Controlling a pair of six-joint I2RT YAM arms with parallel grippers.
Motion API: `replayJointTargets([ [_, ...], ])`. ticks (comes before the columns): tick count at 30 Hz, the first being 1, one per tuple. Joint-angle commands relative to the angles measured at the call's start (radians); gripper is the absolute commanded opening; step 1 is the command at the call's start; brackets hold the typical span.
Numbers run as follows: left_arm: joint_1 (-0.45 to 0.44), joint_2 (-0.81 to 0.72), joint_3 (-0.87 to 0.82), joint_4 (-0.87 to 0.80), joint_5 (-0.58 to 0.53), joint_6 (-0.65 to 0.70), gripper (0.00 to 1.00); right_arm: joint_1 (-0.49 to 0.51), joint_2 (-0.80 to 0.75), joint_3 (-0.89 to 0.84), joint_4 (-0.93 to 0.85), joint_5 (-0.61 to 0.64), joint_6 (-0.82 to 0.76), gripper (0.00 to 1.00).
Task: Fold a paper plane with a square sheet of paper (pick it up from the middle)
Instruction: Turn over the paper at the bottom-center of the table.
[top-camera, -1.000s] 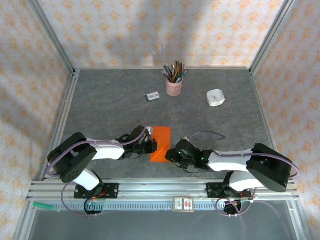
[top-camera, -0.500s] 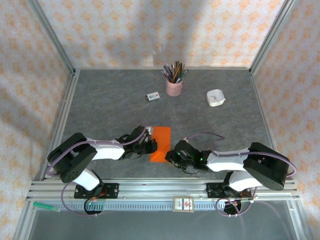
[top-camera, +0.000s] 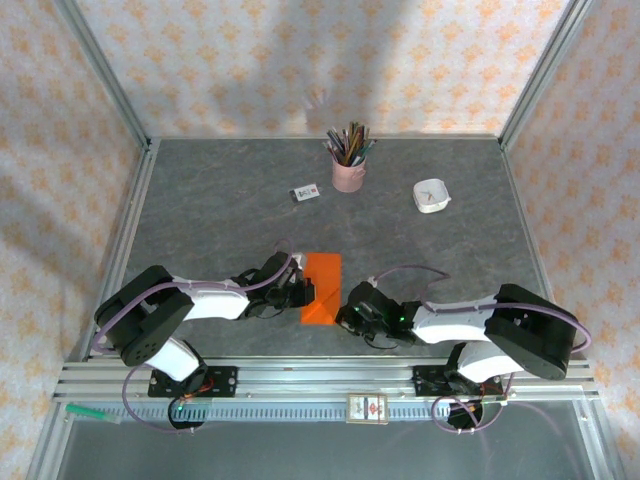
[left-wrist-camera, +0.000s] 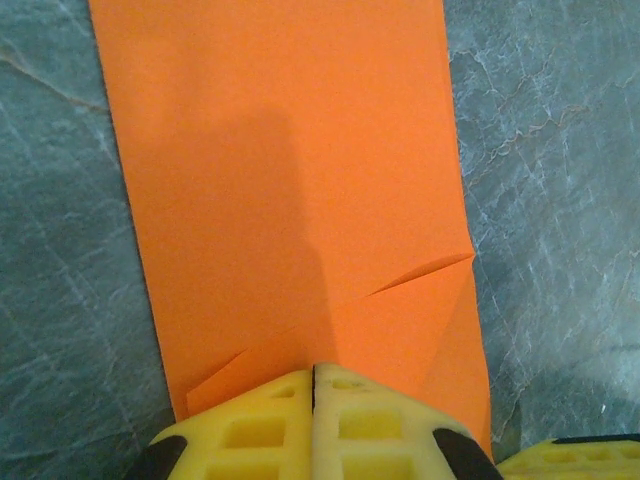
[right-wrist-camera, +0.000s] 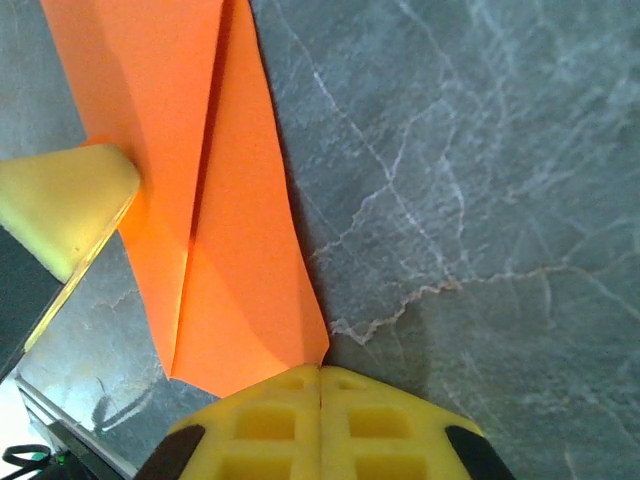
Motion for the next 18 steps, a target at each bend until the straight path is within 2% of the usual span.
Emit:
replayJointTargets([
  [1, 0.003, -0.028, 0.022, -0.089, 0.028, -0.005, 0.09, -0.005, -0.009, 0.047, -0.027, 0.103, -0.058, 0.00],
  [6, 0.006, -0.089, 0.101, -0.145, 0.011, -0.007, 0.26, -0.031, -0.066, 0.073, -0.160, 0.121, -0.192, 0.00],
  [10, 0.029, -0.137, 0.175, -0.195, 0.002, 0.006, 0.42, -0.121, -0.144, 0.102, -0.331, 0.110, -0.356, 0.00],
  [14, 0.065, -0.177, 0.228, -0.252, -0.009, 0.034, 0.47, -0.226, -0.218, 0.199, -0.575, 0.143, -0.550, 0.00],
  [18, 0.109, -0.219, 0.256, -0.326, -0.033, 0.066, 0.50, -0.246, -0.192, 0.412, -0.884, 0.319, -0.716, 0.00],
])
